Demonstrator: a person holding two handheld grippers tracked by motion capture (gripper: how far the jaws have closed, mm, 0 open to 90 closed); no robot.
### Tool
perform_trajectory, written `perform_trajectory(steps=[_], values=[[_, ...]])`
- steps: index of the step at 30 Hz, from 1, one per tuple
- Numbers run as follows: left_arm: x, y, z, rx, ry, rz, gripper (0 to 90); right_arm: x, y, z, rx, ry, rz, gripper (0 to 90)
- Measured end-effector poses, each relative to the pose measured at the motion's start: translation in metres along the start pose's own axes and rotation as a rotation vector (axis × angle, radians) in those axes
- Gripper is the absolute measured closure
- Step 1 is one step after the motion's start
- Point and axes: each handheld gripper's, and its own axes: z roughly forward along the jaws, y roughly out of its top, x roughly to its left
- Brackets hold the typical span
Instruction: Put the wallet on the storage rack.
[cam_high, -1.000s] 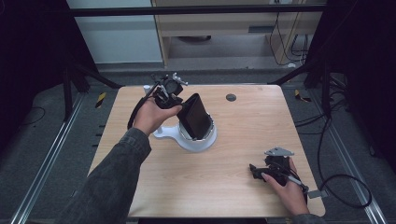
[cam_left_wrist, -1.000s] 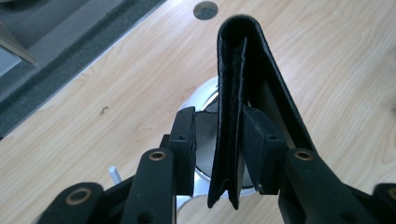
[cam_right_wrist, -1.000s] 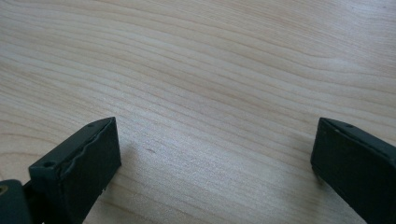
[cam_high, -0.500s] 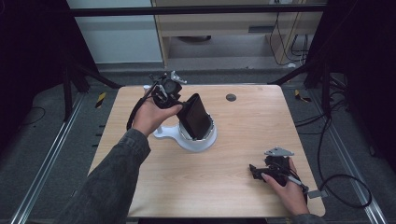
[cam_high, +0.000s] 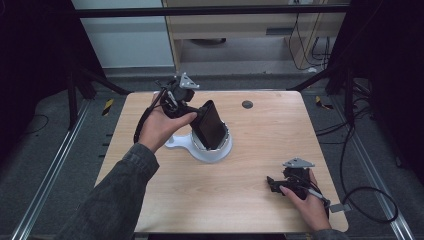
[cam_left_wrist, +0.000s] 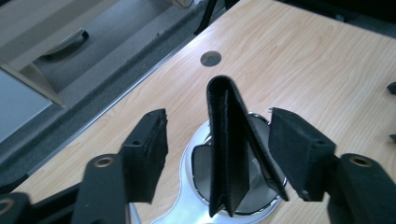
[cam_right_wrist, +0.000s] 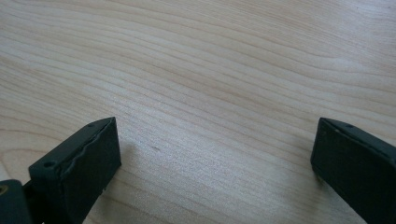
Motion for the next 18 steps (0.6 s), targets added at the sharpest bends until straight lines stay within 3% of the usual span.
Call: perform_trajectory(steps=[4,10,18], values=[[-0.008,0.0,-0.007,-0.023,-0.002,0.016,31.6,0.0,0.0,0.0,0.0,0.0,0.0,1.8],[-0.024,-0.005,-0.014,-0.033,-0.012,0.045,17.4,0.0,0.0,0.0,-0.002,0.0,-0.002,1.8],[-0.037,-0.023,-0.016,-0.046,-0.029,0.033,7.9,0.0,0.0,0.0,-0.001,0.002,-0.001,1.8]])
